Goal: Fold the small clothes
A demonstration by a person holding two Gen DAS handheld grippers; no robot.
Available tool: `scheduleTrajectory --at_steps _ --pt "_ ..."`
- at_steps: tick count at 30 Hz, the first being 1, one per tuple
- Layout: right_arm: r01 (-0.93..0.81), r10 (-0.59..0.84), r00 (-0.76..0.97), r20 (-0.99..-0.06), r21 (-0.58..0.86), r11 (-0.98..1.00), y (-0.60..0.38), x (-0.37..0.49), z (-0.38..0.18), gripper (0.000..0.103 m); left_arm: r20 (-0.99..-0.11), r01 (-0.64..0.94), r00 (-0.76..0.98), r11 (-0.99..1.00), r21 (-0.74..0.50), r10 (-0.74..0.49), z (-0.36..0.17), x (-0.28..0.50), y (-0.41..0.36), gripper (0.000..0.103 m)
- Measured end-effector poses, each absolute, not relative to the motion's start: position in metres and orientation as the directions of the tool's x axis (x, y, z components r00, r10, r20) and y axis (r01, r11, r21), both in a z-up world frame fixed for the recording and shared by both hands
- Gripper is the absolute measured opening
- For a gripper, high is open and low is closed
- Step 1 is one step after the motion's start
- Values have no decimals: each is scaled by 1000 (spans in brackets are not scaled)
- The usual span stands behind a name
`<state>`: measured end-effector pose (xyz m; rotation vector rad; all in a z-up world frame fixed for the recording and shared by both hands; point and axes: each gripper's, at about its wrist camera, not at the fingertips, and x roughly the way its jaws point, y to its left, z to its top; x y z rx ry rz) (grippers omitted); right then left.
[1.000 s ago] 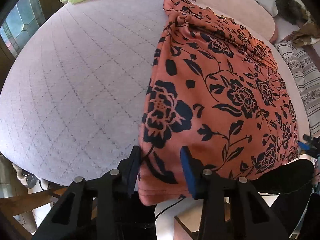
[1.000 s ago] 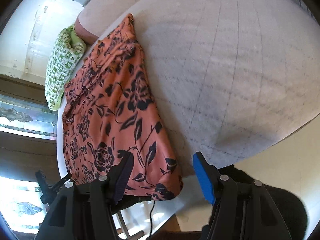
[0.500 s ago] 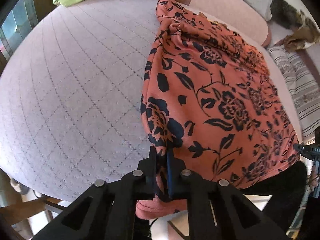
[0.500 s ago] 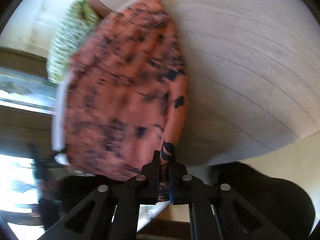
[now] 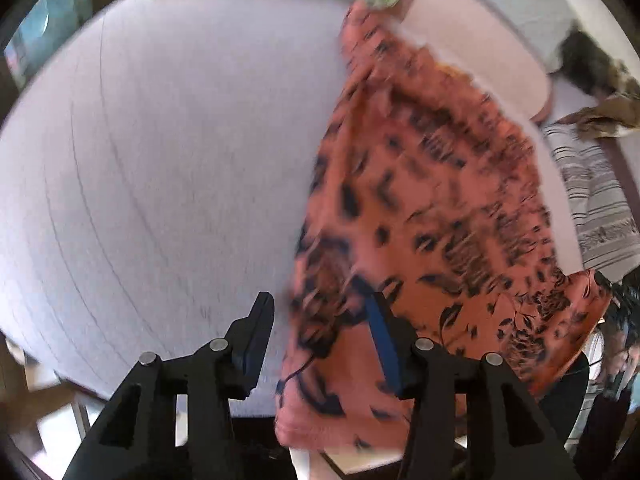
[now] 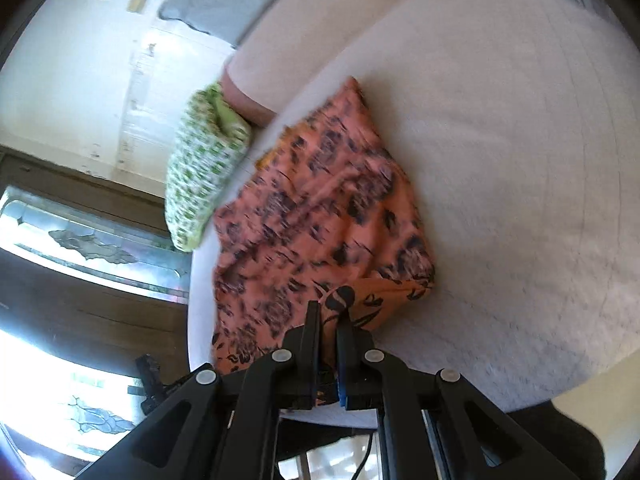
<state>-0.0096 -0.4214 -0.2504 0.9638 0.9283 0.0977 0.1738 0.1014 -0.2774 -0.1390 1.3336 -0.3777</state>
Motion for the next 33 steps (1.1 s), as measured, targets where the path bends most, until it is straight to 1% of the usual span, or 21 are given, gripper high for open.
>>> scheduleTrajectory --at_steps 1,2,5,7,10,11,12,14,17,19,20,21,24,25,26,27,28,33 --pt "328 465 611 -641 739 588 -420 -11 -259 7 -917 200 210 933 -300 -340 -278 169 99 50" --pt "336 467 602 -647 736 587 -420 -12 -263 7 -916 220 219 931 -291 -337 -277 163 97 52" --pt "340 471 591 -656 731 591 -424 -15 -272 7 -916 256 199 920 -296 -350 -275 158 91 52" --pt "325 472 611 -636 745 583 -427 -17 -266 7 -912 264 199 916 -303 -359 -276 156 88 51" --pt "303 458 667 -587 776 554 -435 -21 -249 7 -895 281 182 894 -350 -407 -275 149 86 51" --pt "299 447 681 -580 777 553 -436 -21 -244 7 -888 289 172 884 -367 -426 -275 146 84 41" --pt "295 437 691 -576 777 556 -437 -21 -239 7 -887 295 163 879 -373 -431 -276 143 82 30" --pt "291 416 704 -575 769 569 -438 -20 -232 7 -894 297 159 883 -363 -420 -279 138 80 22" --pt "302 414 706 -574 774 557 -441 -21 -233 7 -889 287 176 886 -364 -422 -277 135 81 21" --pt "327 405 695 -594 763 557 -441 -22 -239 7 -911 264 186 912 -313 -367 -278 135 86 21" --pt "334 408 687 -601 760 557 -443 -23 -242 7 -922 255 181 921 -293 -343 -282 135 87 23" --pt "341 410 682 -606 759 554 -443 -24 -245 7 -919 260 170 916 -306 -356 -283 135 87 27" --pt "348 415 677 -608 761 548 -445 -26 -250 7 -922 307 166 907 -289 -349 -280 129 79 27" --pt "348 418 675 -608 762 546 -444 -26 -250 7 -924 314 164 906 -282 -344 -281 128 75 26" --pt "347 420 674 -608 762 546 -444 -27 -250 7 -928 320 163 907 -272 -336 -282 128 71 20" --pt "344 423 672 -607 763 548 -443 -26 -249 7 -931 324 163 909 -262 -326 -282 128 70 12" --pt "340 426 670 -608 762 551 -442 -24 -248 7 -931 323 158 908 -265 -328 -282 130 71 10" --pt "306 444 685 -578 781 545 -449 -8 -232 7 -862 307 130 847 -435 -490 -257 149 76 8"
